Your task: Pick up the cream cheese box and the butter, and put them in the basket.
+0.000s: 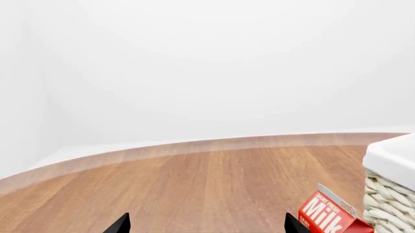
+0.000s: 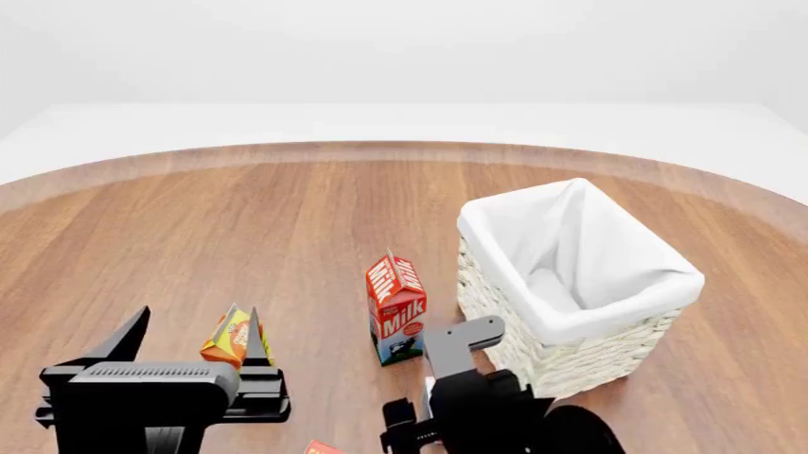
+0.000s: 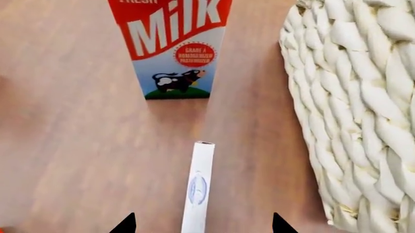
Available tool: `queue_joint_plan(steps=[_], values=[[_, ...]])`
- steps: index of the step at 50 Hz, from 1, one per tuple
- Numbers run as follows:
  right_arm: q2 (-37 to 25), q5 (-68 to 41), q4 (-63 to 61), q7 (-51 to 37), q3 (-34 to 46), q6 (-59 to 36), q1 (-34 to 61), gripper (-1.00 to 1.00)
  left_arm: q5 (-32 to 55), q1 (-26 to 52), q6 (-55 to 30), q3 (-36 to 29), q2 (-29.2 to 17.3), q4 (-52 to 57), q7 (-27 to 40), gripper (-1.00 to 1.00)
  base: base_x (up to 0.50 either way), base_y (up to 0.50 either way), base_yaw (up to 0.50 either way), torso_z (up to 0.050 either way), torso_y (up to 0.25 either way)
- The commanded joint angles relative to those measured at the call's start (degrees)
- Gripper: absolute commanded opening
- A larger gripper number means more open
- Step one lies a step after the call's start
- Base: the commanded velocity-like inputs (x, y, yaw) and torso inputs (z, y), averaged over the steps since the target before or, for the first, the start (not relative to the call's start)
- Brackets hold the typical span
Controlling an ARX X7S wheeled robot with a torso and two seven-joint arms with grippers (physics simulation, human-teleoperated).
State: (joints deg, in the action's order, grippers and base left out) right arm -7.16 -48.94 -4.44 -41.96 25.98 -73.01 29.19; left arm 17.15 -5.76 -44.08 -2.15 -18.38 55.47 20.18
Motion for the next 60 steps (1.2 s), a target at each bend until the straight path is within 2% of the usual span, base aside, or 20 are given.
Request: queue_joint_plan(steps=[1, 23, 49, 60], values=[[0.0, 0.8, 2.4, 0.9, 1.9, 1.9, 0.3, 1.0, 0.4, 0.1, 0.0, -0.1, -0.3, 0.0, 0.4, 1.0, 0.0, 0.0, 0.0, 0.0, 0.0], [0.4, 5.2, 12.3, 4.9, 7.1, 8.2, 2.4, 1.0, 0.8, 0.3, 0.2, -0.9, -0.8, 0.0, 1.2, 1.0, 0.0, 0.0, 0.0, 0.0, 0.0], [0.0, 3.7, 13.6, 5.6, 9.4, 9.3, 1.9, 1.0, 1.5, 0.5, 0.8, -1.5, -1.4, -0.5, 1.8, 1.0, 0.0, 0.0, 0.0, 0.0, 0.0], [0.6, 5.1, 18.9, 7.7, 11.4, 12.4, 2.5, 1.0, 1.6, 0.8, 0.9, -1.8, -1.6, -0.8, 2.2, 1.0, 0.0, 0.0, 0.0, 0.0, 0.0]])
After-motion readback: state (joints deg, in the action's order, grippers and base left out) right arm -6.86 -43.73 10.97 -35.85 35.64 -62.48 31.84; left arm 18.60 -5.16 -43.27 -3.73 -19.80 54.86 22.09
